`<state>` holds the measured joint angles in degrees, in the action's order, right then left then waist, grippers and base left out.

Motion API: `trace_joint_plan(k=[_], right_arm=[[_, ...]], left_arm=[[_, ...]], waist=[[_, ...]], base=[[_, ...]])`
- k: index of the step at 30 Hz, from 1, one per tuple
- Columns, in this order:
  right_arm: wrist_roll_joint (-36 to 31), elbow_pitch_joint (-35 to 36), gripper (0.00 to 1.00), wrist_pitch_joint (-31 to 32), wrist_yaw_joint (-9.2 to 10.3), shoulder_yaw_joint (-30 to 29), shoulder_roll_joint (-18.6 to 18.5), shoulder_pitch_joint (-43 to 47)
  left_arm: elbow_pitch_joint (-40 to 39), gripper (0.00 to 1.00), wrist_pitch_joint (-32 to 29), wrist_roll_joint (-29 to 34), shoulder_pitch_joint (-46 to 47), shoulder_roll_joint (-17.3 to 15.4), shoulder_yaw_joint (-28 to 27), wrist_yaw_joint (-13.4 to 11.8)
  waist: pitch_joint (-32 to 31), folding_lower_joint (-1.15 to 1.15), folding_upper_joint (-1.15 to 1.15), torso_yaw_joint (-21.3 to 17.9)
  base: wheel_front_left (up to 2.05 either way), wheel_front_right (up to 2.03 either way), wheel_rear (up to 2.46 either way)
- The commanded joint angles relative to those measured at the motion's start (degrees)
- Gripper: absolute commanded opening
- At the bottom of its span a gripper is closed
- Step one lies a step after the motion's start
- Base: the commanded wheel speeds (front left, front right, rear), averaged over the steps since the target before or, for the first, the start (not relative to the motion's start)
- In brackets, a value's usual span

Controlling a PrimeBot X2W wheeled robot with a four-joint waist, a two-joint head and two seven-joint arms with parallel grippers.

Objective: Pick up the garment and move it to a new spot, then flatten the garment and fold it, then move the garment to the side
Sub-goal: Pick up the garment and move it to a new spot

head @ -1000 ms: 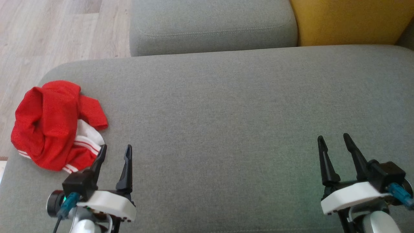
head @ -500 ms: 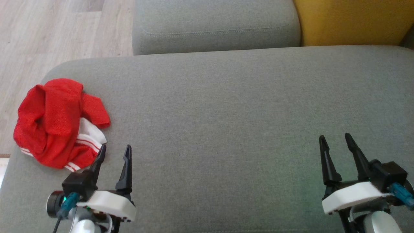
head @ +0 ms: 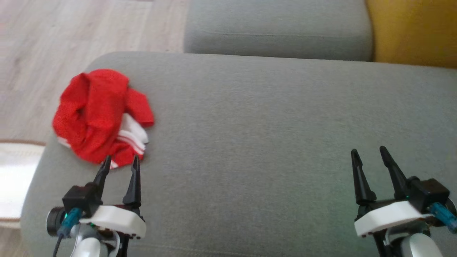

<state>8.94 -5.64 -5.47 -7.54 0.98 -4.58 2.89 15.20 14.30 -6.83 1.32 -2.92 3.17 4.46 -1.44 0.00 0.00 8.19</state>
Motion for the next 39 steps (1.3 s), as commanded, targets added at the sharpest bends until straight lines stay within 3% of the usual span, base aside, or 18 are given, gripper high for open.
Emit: trace_joint_plan(k=[1,10,16,39], right_arm=[[-0.40,2.43,1.00,0.12,0.05,1.61,-0.43,-1.69],[-0.57,3.93,1.00,0.74,0.05,2.91,-0.10,-1.84],[-0.77,4.55,1.00,1.08,0.05,3.05,0.21,-1.61],[-0.75,5.66,1.00,2.09,0.05,3.26,0.07,-2.17]], left_arm=[[-1.63,1.00,0.70,-0.39,2.98,-0.65,-2.12,-0.53],[-2.32,1.00,0.70,-1.00,2.54,-1.01,-4.01,-0.84],[-2.73,1.00,0.70,-1.07,2.10,-1.05,-4.66,-0.77],[-3.25,1.00,0.70,-1.03,3.32,-0.57,-4.94,-0.74]], waist=[[-0.13,0.00,0.00,3.29],[-0.20,0.00,0.00,10.23],[-0.21,0.00,0.00,12.65],[2.17,0.00,0.00,11.98]], base=[[0.00,0.00,0.00],[0.00,0.00,0.00],[0.00,0.00,0.00],[0.00,0.00,0.00]])
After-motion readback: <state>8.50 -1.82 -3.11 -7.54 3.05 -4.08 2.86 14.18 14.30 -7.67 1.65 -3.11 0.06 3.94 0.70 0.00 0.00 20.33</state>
